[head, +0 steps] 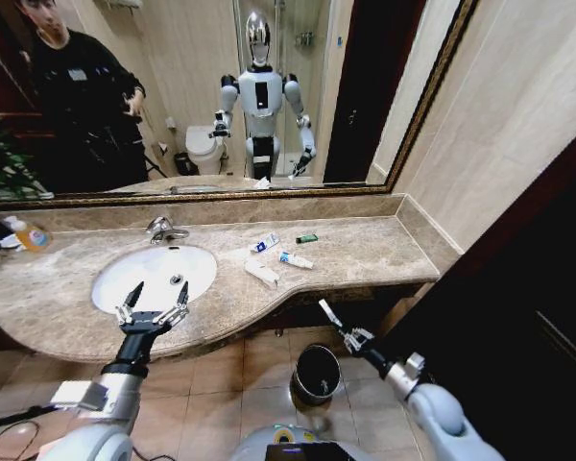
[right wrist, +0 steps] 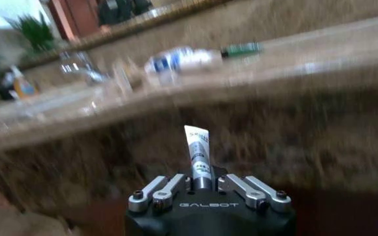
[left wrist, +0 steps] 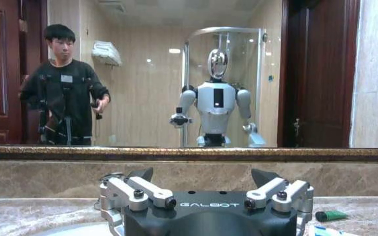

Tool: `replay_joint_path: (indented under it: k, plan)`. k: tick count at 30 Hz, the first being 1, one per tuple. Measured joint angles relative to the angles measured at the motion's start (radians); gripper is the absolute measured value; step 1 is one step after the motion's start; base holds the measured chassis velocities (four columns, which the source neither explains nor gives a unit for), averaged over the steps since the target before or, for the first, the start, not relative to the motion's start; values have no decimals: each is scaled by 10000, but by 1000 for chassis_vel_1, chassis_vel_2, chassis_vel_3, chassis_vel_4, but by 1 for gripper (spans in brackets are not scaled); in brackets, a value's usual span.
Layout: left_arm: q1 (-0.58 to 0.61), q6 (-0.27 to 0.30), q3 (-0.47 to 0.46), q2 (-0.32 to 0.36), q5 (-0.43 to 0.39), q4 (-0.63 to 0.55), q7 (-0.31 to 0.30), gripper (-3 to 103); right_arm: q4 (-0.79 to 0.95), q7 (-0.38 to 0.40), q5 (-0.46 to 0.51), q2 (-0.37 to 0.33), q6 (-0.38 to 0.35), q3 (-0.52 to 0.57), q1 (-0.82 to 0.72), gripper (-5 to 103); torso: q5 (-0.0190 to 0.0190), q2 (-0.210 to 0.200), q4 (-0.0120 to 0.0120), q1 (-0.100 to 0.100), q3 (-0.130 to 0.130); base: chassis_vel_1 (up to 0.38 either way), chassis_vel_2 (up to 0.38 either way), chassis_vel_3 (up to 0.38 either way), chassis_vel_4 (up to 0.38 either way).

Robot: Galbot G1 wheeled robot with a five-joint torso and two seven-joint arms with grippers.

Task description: Pick up the trash from the sink and place it in the trash bin.

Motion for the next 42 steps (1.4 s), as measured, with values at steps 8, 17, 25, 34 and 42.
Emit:
replay_joint_path:
  k: [8,17,25,34,42]
  plan:
    - [0,0,0,-1,0,0,0,100,-2319,258,-1528,1022,551,-187,750,16,-1,0,0,1,1,0,0,0,0]
    - [0,0,0,-1,0,0,0,100,-4319,333,-2955,2046,1281,-207,1359,16,-1,0,0,1,1,0,0,0,0]
    - [0,0,0,0,0,0,0,100,-6223,535,-4026,2758,1539,82,2327,16,-1,0,0,1,1,0,0,0,0]
    - [0,0,0,0,0,0,0,100,-7941,1503,-4962,3059,1996,202,3166,1,-1,0,0,1,1,0,0,0,0]
    - [0,0,0,0,0,0,0,100,-8299,1702,-5112,3050,2092,182,3275,13,-1,0,-1,1,1,0,0,0,0]
